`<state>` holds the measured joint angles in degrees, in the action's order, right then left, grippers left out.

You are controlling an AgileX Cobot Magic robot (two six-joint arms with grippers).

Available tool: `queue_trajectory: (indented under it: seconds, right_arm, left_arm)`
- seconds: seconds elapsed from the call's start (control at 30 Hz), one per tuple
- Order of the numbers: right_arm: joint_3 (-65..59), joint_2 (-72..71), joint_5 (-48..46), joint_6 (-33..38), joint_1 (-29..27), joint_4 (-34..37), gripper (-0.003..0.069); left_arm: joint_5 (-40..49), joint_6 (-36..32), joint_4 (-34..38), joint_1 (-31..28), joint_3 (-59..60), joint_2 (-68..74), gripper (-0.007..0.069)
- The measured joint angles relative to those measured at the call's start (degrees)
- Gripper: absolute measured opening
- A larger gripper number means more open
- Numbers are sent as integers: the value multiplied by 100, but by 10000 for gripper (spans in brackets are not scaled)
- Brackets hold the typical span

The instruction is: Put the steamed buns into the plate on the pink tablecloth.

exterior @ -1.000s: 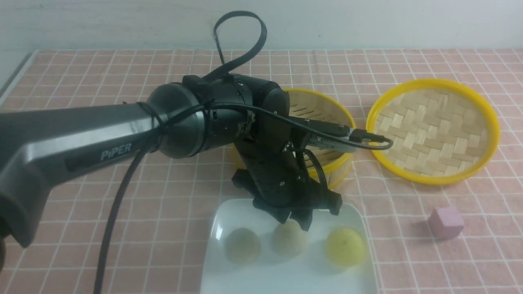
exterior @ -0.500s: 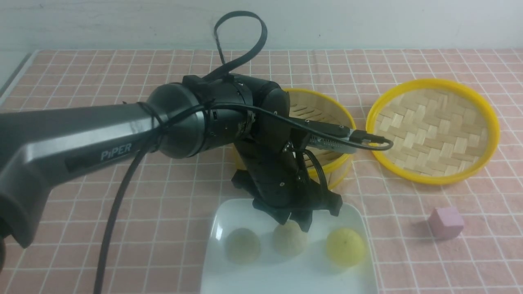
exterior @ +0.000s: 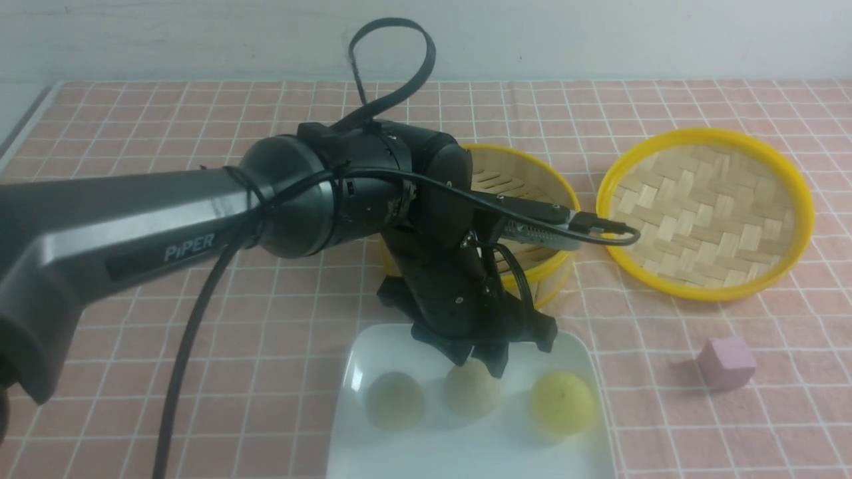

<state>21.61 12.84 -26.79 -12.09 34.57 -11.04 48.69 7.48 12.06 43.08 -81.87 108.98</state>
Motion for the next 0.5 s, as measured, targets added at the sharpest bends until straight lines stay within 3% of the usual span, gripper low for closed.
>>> queue_trajectory:
  seconds: [0.23,0.5]
  right_arm:
    - [0,-182,-83,0,-64,79,0]
    - [-703,-482,267,0,-1036,504,3]
  left_arm:
    - [-1,0,0,0,-4,0,300]
    - [5,0,0,0,-4,0,236]
